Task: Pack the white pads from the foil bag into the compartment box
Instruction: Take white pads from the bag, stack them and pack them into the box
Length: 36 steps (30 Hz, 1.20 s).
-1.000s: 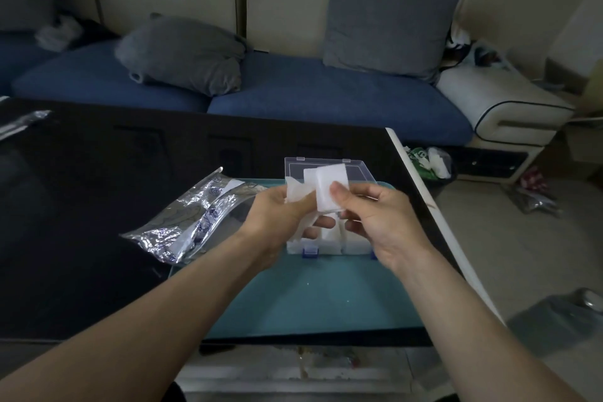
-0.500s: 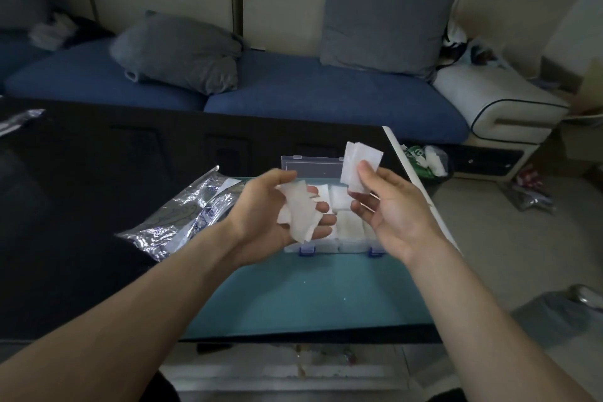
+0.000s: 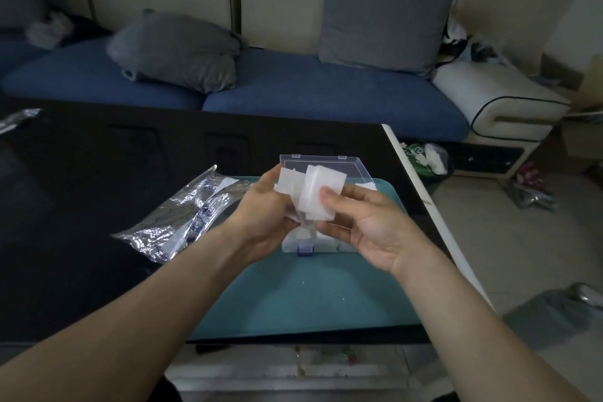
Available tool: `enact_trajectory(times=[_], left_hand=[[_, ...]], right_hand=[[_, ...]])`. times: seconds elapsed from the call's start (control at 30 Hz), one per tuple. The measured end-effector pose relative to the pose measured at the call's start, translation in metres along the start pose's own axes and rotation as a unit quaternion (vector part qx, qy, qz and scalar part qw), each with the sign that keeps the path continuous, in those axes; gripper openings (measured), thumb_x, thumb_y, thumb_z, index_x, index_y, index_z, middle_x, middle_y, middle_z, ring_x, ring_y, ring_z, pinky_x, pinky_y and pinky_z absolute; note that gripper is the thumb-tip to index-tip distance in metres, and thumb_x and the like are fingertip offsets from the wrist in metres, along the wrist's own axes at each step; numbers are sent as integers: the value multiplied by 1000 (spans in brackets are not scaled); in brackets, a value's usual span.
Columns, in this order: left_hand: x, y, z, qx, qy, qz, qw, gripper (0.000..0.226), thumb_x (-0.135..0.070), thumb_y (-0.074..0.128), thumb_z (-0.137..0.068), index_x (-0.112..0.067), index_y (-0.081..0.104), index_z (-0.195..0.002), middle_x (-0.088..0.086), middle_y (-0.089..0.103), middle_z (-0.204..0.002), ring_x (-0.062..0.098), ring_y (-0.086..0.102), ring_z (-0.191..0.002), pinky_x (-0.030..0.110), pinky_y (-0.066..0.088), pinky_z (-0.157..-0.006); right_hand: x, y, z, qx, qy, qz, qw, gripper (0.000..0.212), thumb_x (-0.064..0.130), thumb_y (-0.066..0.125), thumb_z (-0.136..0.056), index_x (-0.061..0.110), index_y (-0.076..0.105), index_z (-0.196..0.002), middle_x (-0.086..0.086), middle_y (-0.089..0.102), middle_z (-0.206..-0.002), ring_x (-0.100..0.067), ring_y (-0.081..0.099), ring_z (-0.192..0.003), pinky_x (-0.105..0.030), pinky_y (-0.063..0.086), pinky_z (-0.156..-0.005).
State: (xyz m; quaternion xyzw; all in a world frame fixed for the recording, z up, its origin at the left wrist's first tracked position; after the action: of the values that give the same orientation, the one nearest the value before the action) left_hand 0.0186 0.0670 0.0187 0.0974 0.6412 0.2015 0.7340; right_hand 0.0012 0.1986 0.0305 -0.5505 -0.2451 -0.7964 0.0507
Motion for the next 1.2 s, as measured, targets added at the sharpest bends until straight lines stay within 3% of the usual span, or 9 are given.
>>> enact_trajectory(times=[0.13, 0.27, 0.37, 0.53, 0.63, 0.87, 0.97, 1.07, 1.2], left_hand=[[3, 10, 4, 2, -27, 18, 999, 50, 21, 23, -84, 4, 59, -114, 22, 68, -96, 30, 68, -84, 43, 58, -79], [9, 18, 8, 64, -87, 79, 991, 40, -1, 26, -98, 9, 56, -121, 23, 67, -113, 29, 70, -96, 39, 59, -84], [12, 20, 13, 86, -125, 73, 986, 44, -12, 24, -103, 8, 55, -128, 23, 66, -123, 30, 68, -103, 45, 57, -92], [14, 10, 16, 67, -152, 0, 986, 45, -14, 24, -103, -4, 65, -118, 21, 71, -110, 32, 70, -90, 36, 60, -74], [18, 8, 16, 54, -172, 1, 984, 45, -18, 23, -105, -7, 64, -120, 20, 72, -98, 33, 70, -76, 35, 61, -62], [24, 5, 9, 3, -156, 7, 988, 43, -19, 26, -105, -7, 63, -123, 19, 71, -112, 31, 70, -80, 36, 59, -60], [27, 1, 7, -36, -149, 12, 988, 42, -18, 25, -105, -3, 62, -121, 19, 72, -110, 30, 72, -80, 37, 58, -57], [27, -6, 5, -64, -140, 2, 988, 44, -20, 25, -106, -3, 61, -124, 18, 72, -109, 29, 71, -86, 37, 59, -59], [22, -2, 9, -54, -134, 24, 989, 39, -14, 28, -105, -2, 65, -111, 17, 75, -95, 25, 74, -76, 39, 61, -58]], right_hand=[[-3, 2, -1, -57, -58, 91, 992, 20, 2, 81, -78, 0, 70, -94, -13, 75, -95, -23, 75, -74, -27, 60, -62], [9, -3, -2, -125, -136, 277, 943, 25, 18, 91, -71, 13, 70, -84, -4, 75, -84, -18, 71, -66, -25, 54, -57], [18, -5, -1, -97, -165, 324, 926, 24, 18, 92, -68, 10, 71, -76, -4, 74, -78, -14, 68, -62, -26, 54, -57], [23, -2, 3, 31, -131, 300, 945, 8, 15, 80, -82, 12, 73, -82, 6, 71, -66, -3, 59, -53, -14, 41, -50], [25, -4, 5, 73, -111, 272, 953, 27, 25, 77, -78, 4, 72, -94, -2, 68, -70, -8, 54, -55, -20, 40, -51], [17, -4, 1, 28, -106, 301, 947, 23, 15, 83, -79, 8, 69, -95, -8, 73, -67, -11, 62, -53, -19, 45, -54], [10, 0, -5, -3, -122, 376, 919, 29, 23, 83, -82, 12, 69, -105, -1, 75, -71, -13, 71, -63, -32, 56, -69], [8, 3, -9, -27, -150, 457, 877, 27, 32, 86, -77, 14, 73, -93, 2, 66, -65, -8, 58, -57, -30, 50, -62], [16, 1, -7, -59, -174, 455, 871, 24, 31, 89, -73, 18, 74, -86, -1, 71, -74, -16, 65, -65, -35, 56, -66]])
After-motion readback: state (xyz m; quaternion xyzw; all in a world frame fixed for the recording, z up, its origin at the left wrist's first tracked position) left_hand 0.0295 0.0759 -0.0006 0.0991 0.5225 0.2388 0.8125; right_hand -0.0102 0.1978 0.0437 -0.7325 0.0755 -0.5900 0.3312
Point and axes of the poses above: each hand's wrist, its own z-axis away from the middle knuckle, its own y-axis out of the palm, x = y × z, the point moved 8 cm from there along -z, towards the middle knuckle
